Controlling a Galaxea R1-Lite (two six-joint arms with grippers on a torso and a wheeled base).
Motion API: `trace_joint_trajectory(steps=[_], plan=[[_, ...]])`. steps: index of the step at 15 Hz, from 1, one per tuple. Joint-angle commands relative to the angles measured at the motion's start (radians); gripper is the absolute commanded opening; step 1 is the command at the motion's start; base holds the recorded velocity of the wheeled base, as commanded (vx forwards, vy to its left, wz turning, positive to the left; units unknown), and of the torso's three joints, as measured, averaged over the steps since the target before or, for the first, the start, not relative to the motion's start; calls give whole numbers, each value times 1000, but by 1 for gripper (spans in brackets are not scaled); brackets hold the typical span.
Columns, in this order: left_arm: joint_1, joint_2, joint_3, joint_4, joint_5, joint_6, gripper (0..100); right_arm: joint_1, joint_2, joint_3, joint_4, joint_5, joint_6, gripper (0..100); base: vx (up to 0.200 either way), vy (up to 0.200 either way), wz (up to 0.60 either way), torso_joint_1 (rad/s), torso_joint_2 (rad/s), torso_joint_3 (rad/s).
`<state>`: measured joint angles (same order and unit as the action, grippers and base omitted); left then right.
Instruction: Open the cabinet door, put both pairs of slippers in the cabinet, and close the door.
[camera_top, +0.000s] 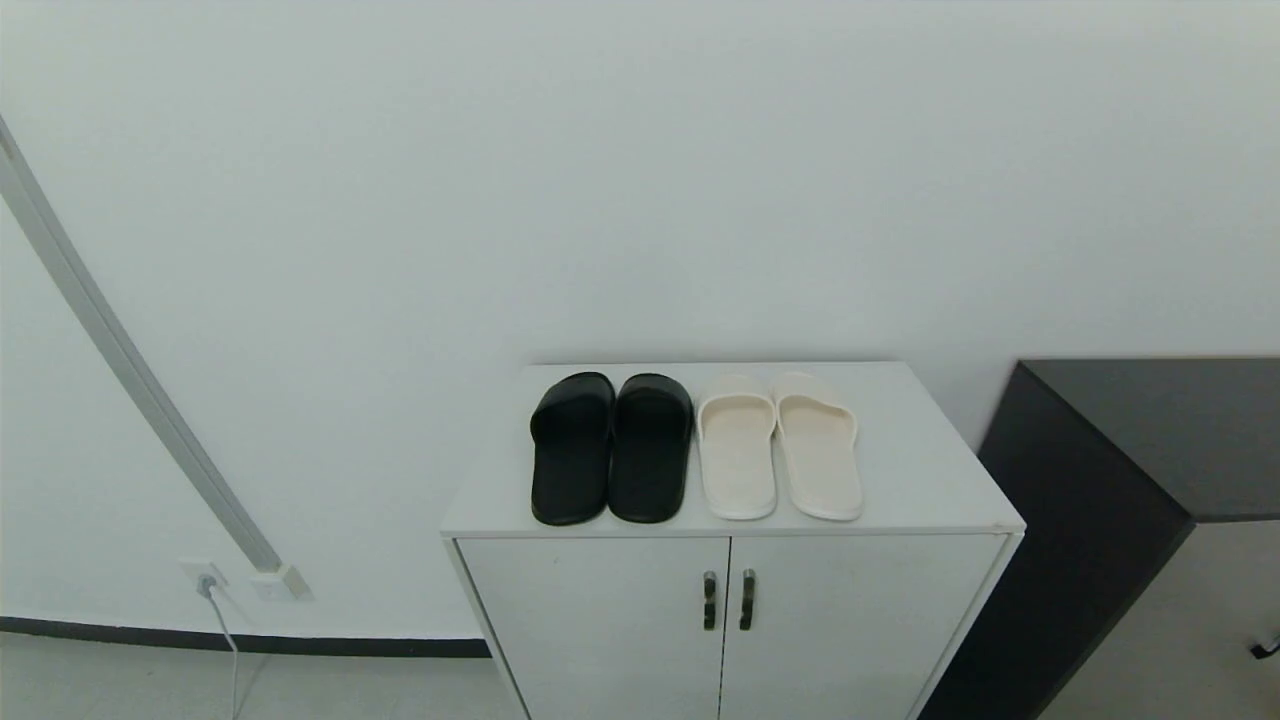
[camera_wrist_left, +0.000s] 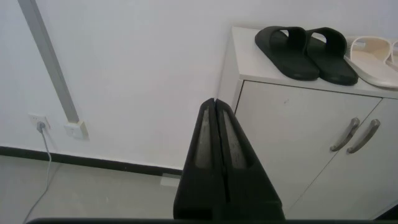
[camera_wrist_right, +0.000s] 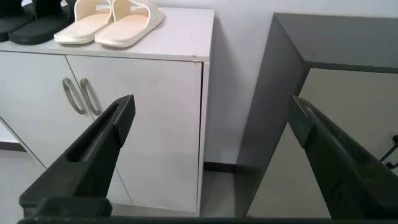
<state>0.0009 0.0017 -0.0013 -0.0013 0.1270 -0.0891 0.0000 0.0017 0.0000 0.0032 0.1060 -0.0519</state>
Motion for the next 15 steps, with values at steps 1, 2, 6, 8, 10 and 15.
trace_joint_trajectory(steps=[1, 2, 6, 8, 10, 15], plan=[[1, 0, 0, 0, 0, 0, 0, 2, -2, 0, 0, 1, 3, 100, 0, 0, 0, 0, 0, 0], [1, 0, -2, 0, 0, 2, 0, 0, 0, 0, 0, 1, 1, 100, 0, 0, 0, 0, 0, 0], [1, 1, 0, 0, 0, 2, 0, 0, -2, -2, 1, -3, -8, 100, 0, 0, 0, 0, 0, 0], [1, 0, 0, 0, 0, 2, 0, 3, 167, -295, 24, -9, 156, 100, 0, 0, 0, 0, 0, 0], [1, 0, 0, 0, 0, 0, 0, 5, 327, -301, 93, 77, 95, 100, 0, 0, 0, 0, 0, 0], [1, 0, 0, 0, 0, 3, 0, 193, 914, -275, -321, 120, 86, 100, 0, 0, 0, 0, 0, 0]])
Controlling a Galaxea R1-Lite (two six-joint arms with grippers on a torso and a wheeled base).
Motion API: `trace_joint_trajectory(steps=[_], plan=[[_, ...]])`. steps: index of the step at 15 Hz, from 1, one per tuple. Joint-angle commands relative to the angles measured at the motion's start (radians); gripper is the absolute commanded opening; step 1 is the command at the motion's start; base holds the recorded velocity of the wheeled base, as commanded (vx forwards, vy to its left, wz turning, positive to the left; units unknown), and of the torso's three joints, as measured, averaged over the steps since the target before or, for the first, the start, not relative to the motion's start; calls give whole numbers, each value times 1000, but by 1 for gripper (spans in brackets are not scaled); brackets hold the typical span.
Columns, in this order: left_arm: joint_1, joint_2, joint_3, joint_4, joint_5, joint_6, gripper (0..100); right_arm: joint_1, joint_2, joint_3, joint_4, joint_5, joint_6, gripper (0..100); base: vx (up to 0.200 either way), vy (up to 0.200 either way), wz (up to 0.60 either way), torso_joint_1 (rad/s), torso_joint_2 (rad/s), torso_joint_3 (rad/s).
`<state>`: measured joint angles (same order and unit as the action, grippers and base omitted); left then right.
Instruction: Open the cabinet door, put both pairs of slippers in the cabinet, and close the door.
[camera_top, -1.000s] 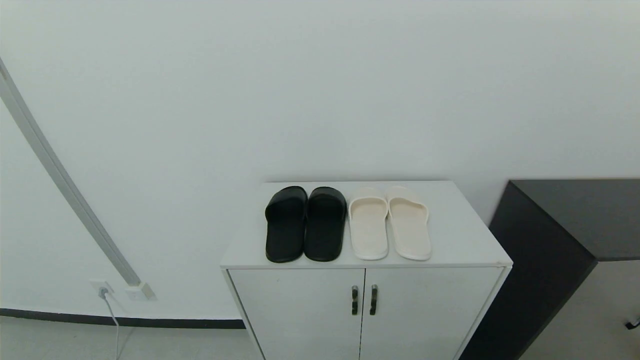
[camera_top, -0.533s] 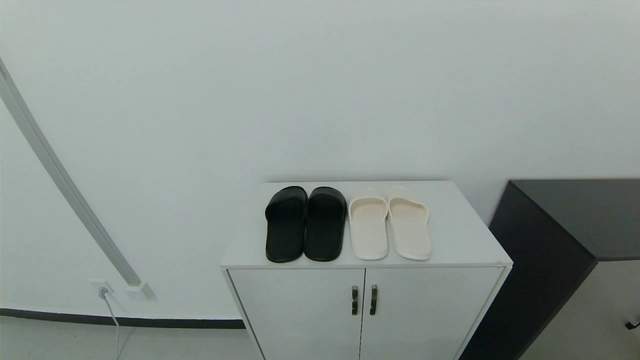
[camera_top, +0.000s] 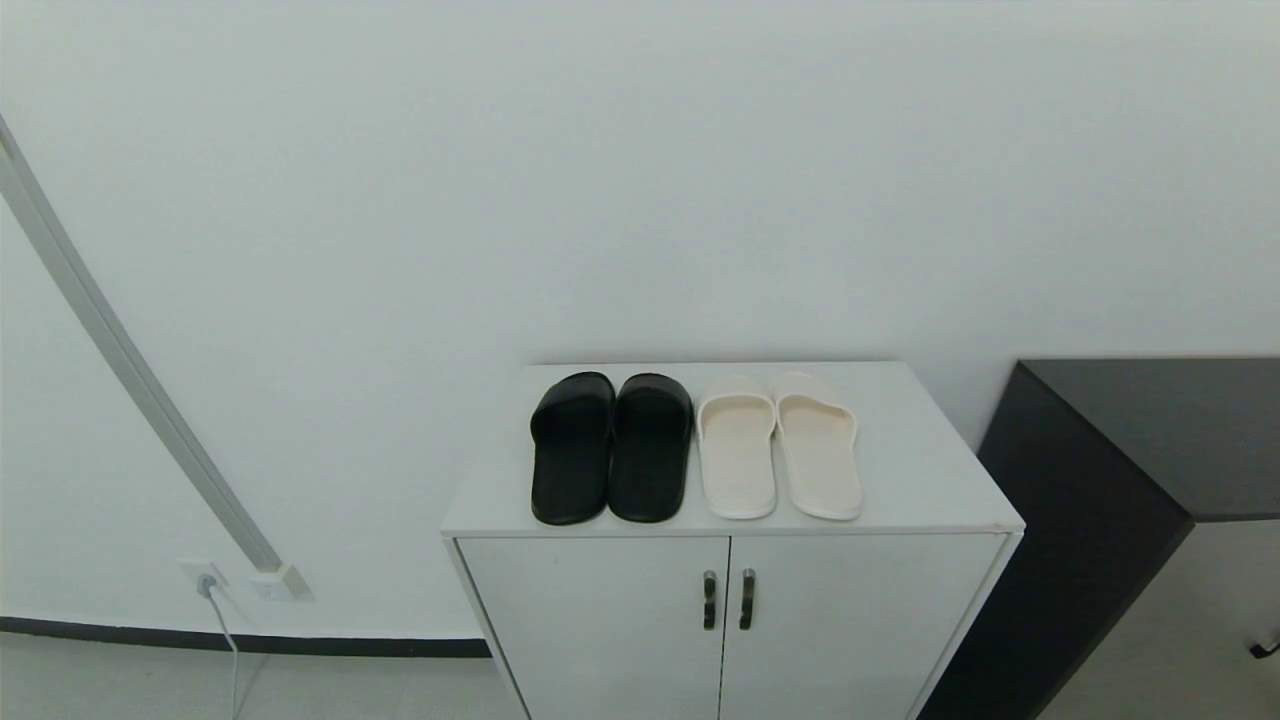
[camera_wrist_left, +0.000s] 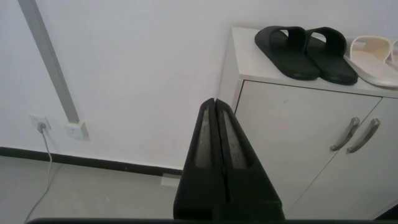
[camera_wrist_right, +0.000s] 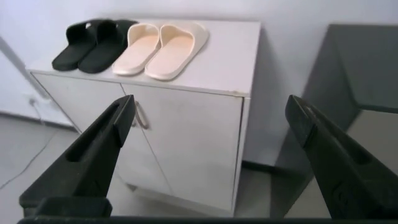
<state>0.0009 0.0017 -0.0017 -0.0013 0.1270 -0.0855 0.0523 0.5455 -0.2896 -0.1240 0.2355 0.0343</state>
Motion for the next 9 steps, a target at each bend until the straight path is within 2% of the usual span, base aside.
trace_joint_trajectory(steps=[1, 3, 6, 9], plan=[[1, 1, 0, 0, 0, -2, 0, 262, 484, 6, -299, -124, 47, 100, 0, 0, 0, 0, 0, 0], [1, 0, 0, 0, 0, -2, 0, 532, 648, -31, -479, -351, 188, 100, 0, 0, 0, 0, 0, 0], [1, 1, 0, 0, 0, -3, 0, 635, 872, -137, -611, -486, 217, 100, 0, 0, 0, 0, 0, 0], [1, 0, 0, 0, 0, -3, 0, 719, 987, -229, -623, -613, 216, 100, 0, 0, 0, 0, 0, 0]])
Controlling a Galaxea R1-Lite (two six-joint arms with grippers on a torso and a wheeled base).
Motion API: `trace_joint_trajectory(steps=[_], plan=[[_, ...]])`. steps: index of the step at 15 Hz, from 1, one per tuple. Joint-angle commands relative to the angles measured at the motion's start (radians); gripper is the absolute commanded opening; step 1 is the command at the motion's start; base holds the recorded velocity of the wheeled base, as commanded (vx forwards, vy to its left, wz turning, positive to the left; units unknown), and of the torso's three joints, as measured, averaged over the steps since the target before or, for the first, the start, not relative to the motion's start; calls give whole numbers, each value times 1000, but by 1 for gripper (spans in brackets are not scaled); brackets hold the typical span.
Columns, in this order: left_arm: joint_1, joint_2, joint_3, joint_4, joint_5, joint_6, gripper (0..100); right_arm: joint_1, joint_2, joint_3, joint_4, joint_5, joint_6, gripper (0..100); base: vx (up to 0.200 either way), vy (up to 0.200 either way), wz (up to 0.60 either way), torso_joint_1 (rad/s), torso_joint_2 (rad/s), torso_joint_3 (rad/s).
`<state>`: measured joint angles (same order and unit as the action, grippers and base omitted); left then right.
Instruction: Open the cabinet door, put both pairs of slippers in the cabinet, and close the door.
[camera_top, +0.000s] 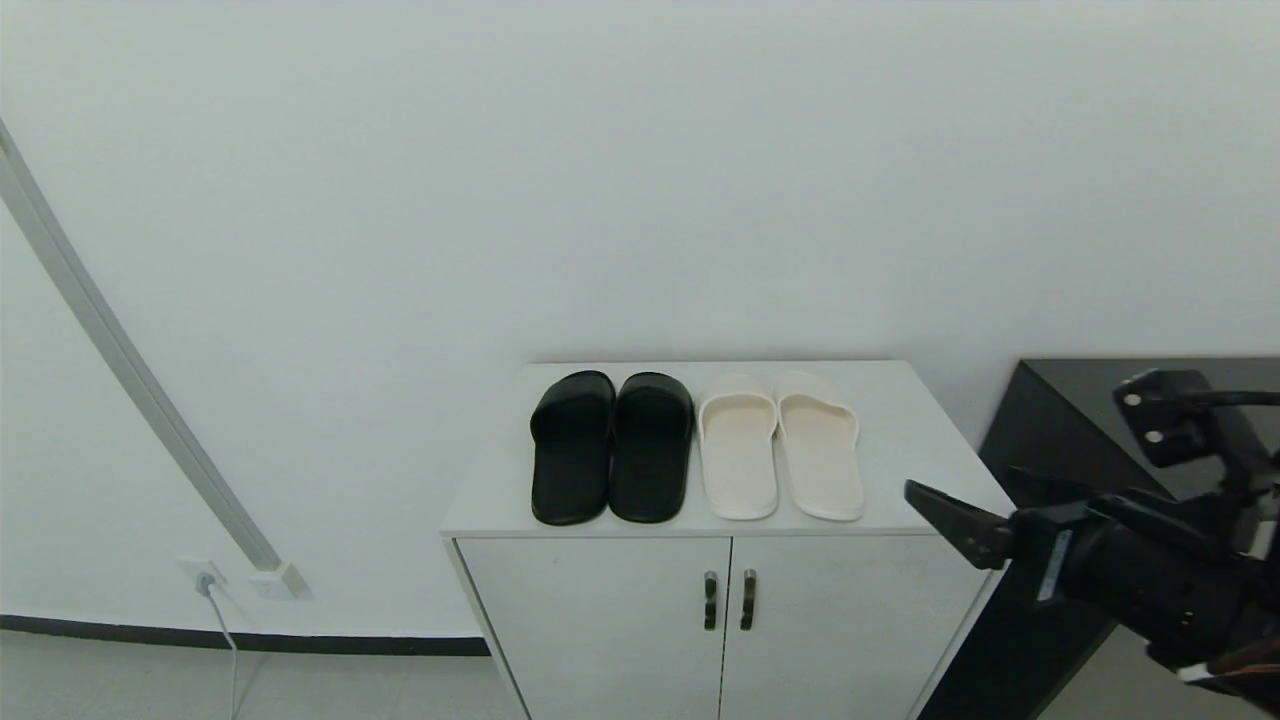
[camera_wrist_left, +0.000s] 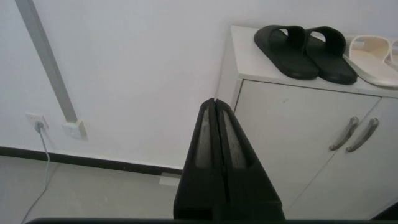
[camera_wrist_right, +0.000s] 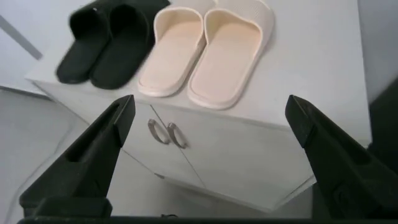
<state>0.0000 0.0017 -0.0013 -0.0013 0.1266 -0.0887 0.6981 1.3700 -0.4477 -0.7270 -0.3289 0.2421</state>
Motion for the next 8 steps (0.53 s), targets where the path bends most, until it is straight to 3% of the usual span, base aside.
trace_joint_trajectory(steps=[1, 8], plan=[[2, 0, 0, 0, 1, 0, 0, 87, 205, -112, -18, -78, 8, 100, 0, 0, 0, 0, 0, 0], [2, 0, 0, 0, 1, 1, 0, 75, 547, -445, -22, -271, 9, 100, 0, 0, 0, 0, 0, 0]])
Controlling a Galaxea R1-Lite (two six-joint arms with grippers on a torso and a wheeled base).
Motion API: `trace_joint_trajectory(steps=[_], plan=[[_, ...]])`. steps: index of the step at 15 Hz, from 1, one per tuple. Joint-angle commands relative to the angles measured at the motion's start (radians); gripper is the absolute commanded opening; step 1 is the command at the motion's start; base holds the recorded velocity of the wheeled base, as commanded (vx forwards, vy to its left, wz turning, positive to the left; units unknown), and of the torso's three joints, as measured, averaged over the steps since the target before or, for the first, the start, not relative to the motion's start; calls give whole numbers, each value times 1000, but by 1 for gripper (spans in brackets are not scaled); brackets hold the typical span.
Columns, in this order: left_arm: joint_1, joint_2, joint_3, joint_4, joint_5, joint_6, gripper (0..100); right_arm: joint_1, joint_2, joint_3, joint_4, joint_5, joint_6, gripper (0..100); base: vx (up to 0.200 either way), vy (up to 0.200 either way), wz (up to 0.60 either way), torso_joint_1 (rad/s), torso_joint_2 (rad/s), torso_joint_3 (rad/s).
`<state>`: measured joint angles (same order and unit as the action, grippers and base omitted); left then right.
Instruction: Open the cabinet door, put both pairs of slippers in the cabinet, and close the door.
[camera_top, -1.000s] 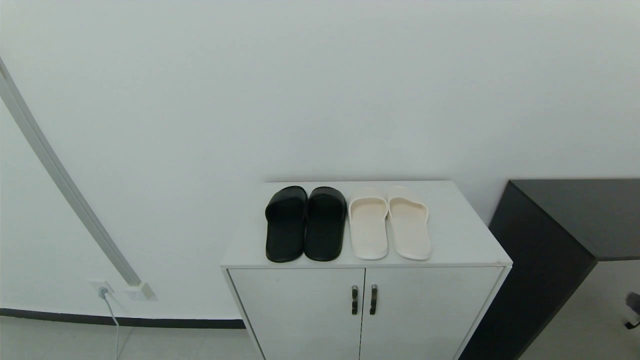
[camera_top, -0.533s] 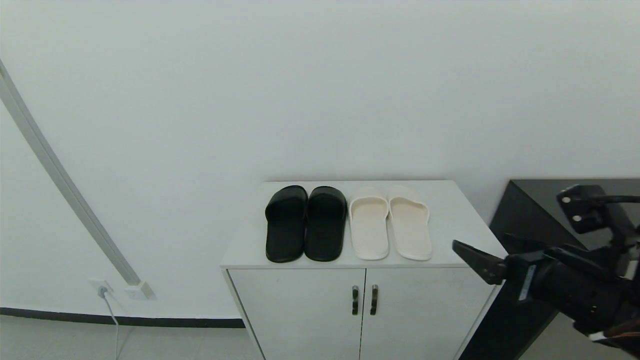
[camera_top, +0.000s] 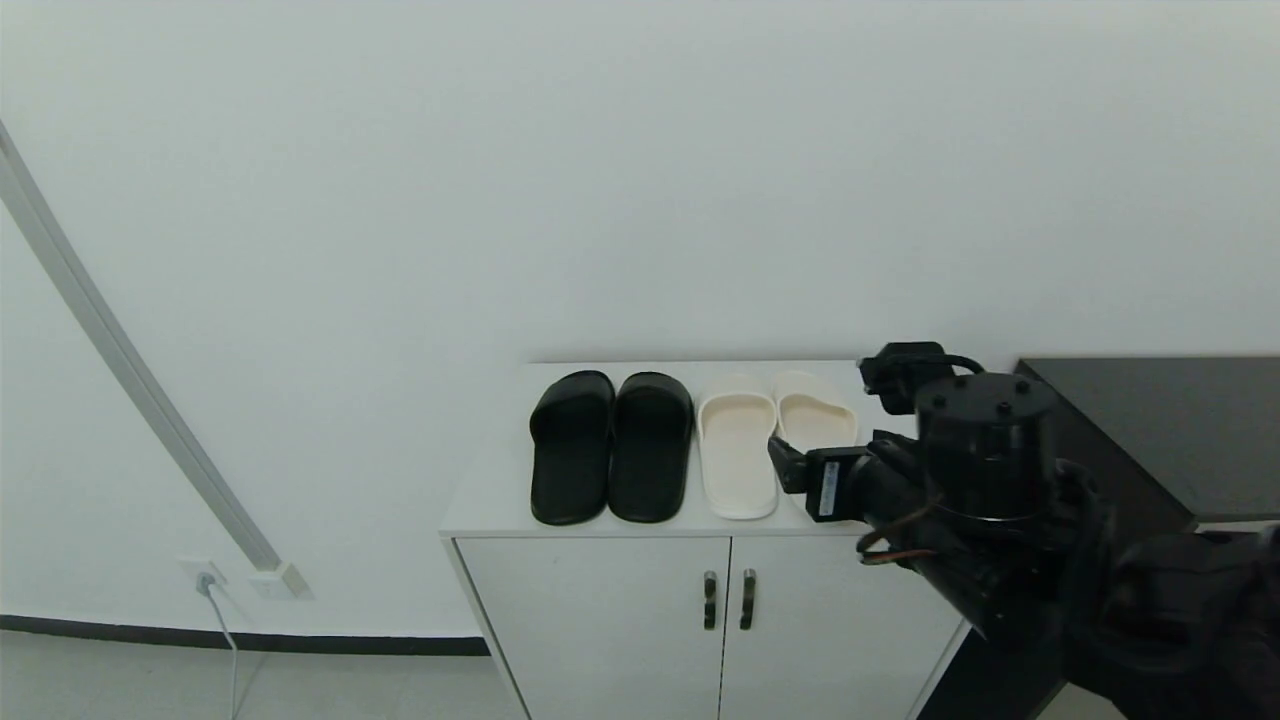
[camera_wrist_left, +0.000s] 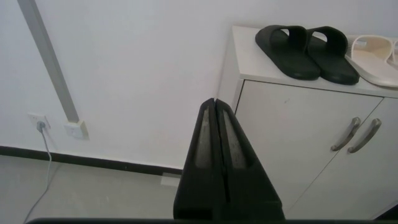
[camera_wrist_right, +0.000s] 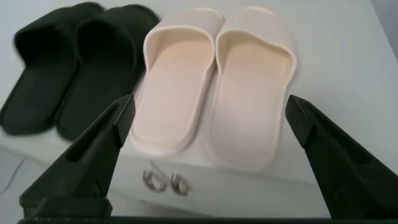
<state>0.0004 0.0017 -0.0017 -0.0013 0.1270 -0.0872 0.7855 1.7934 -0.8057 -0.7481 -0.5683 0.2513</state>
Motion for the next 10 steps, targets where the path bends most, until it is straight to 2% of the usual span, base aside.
trace_joint_trajectory(steps=[1, 5, 10], plan=[[1, 0, 0, 0, 0, 0, 0, -20, 156, -125, 0, -44, -1, 100, 0, 0, 0, 0, 0, 0], [1, 1, 0, 0, 0, 0, 0, -86, 265, -236, 1, -45, -1, 100, 0, 0, 0, 0, 0, 0], [1, 1, 0, 0, 0, 0, 0, -91, 346, -352, 52, -42, -7, 100, 0, 0, 0, 0, 0, 0]])
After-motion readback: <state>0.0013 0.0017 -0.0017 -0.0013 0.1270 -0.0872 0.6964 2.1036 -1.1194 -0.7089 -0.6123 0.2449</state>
